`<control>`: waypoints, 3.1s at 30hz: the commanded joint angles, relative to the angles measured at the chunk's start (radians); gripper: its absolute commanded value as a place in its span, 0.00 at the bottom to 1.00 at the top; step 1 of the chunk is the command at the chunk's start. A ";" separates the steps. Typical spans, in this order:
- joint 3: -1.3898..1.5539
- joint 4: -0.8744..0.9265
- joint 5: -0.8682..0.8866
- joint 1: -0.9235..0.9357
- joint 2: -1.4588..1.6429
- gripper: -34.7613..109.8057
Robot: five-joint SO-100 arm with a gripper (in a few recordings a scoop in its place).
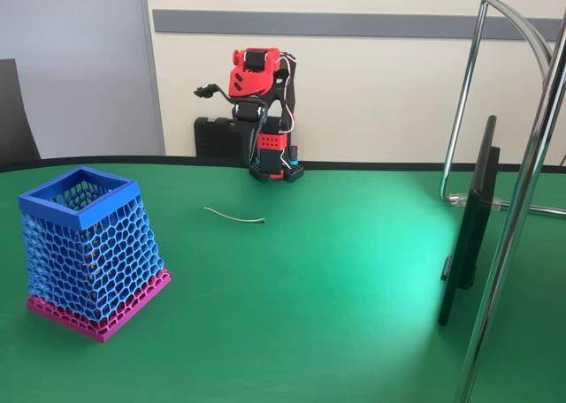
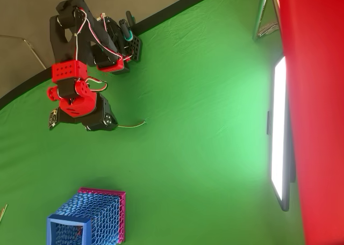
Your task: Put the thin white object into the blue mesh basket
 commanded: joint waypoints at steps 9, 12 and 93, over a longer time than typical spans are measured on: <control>-0.057 -0.035 -0.058 -0.029 -0.137 0.25; -0.021 -0.071 -0.055 -0.035 -0.161 0.25; -0.046 -0.258 -0.018 -0.103 -0.704 0.33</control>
